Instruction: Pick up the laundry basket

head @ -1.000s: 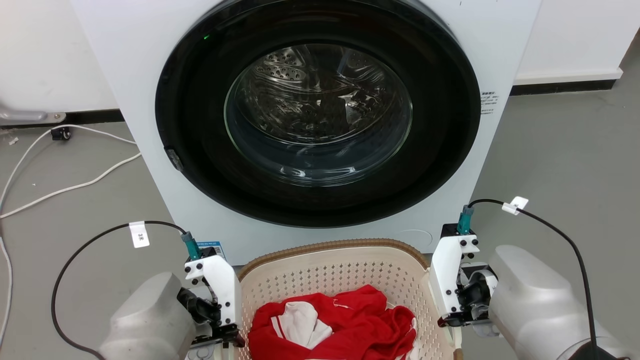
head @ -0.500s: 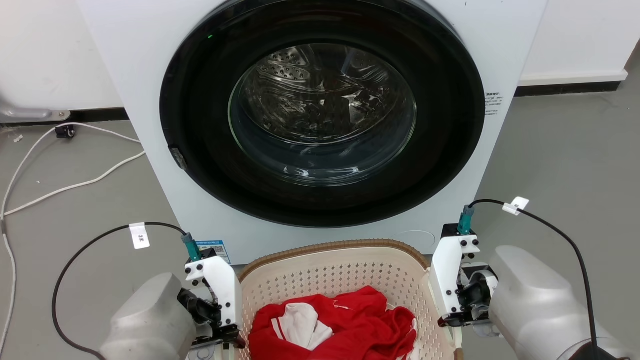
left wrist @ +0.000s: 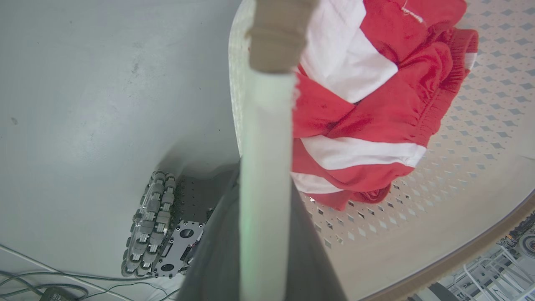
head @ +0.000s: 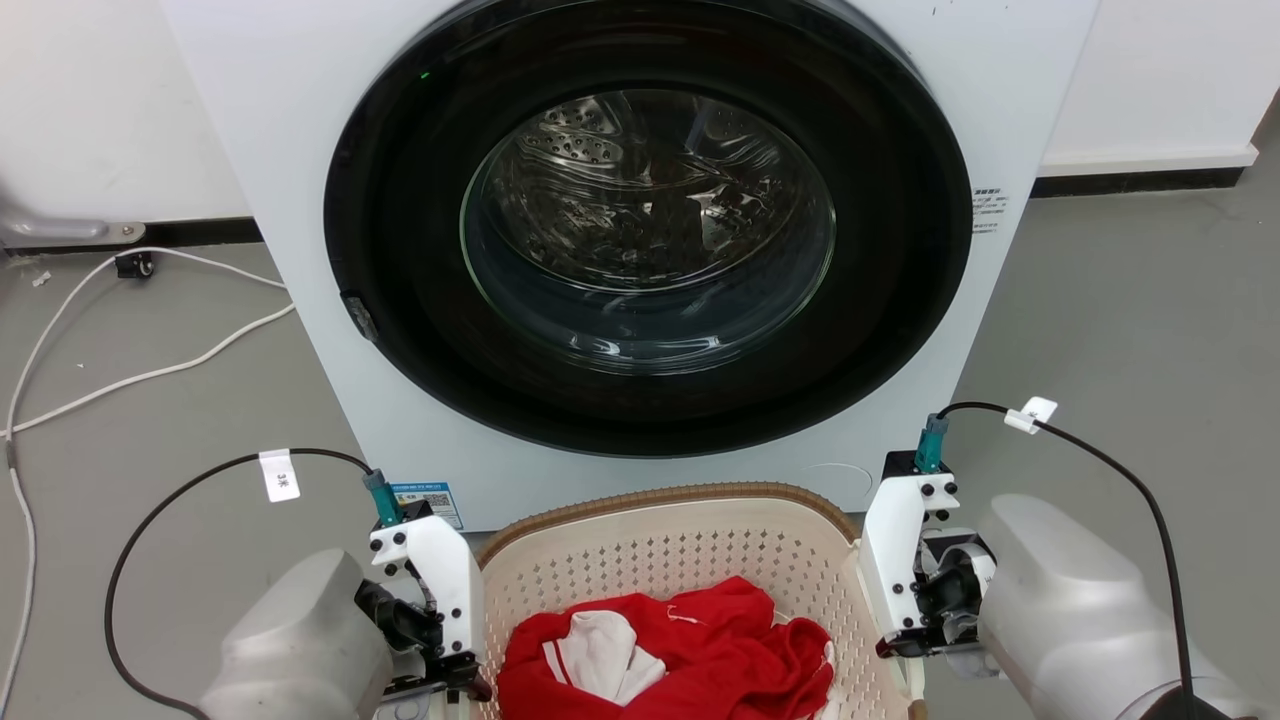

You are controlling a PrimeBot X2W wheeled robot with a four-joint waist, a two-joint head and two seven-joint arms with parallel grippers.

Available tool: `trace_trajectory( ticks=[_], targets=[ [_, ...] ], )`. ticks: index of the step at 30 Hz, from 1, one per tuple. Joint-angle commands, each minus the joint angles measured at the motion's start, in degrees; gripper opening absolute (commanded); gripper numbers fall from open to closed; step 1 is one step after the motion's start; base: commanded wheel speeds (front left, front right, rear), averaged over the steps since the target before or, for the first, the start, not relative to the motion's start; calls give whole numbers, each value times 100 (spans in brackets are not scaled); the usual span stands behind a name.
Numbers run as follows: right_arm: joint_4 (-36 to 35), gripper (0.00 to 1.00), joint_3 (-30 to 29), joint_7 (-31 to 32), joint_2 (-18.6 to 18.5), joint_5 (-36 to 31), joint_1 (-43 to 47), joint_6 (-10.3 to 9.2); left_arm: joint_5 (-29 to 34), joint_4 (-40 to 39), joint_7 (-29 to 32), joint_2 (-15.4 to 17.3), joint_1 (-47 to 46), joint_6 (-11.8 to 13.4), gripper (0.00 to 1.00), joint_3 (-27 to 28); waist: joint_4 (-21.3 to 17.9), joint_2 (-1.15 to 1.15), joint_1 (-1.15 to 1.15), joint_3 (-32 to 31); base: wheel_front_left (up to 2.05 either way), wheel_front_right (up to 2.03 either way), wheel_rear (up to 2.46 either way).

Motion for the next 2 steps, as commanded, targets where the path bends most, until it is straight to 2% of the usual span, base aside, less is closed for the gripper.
trace_trajectory(
  ticks=[1,2],
  targets=[
    [-83,0,-6,-26,200,94,113,30,-121,-110,6,-275,41,-82,0,59,-3,0,0,-7,0,0,0],
    [-83,0,1,-25,200,97,111,30,-127,-110,2,-275,42,-83,0,63,-6,0,0,-7,0,0,0]
  ],
)
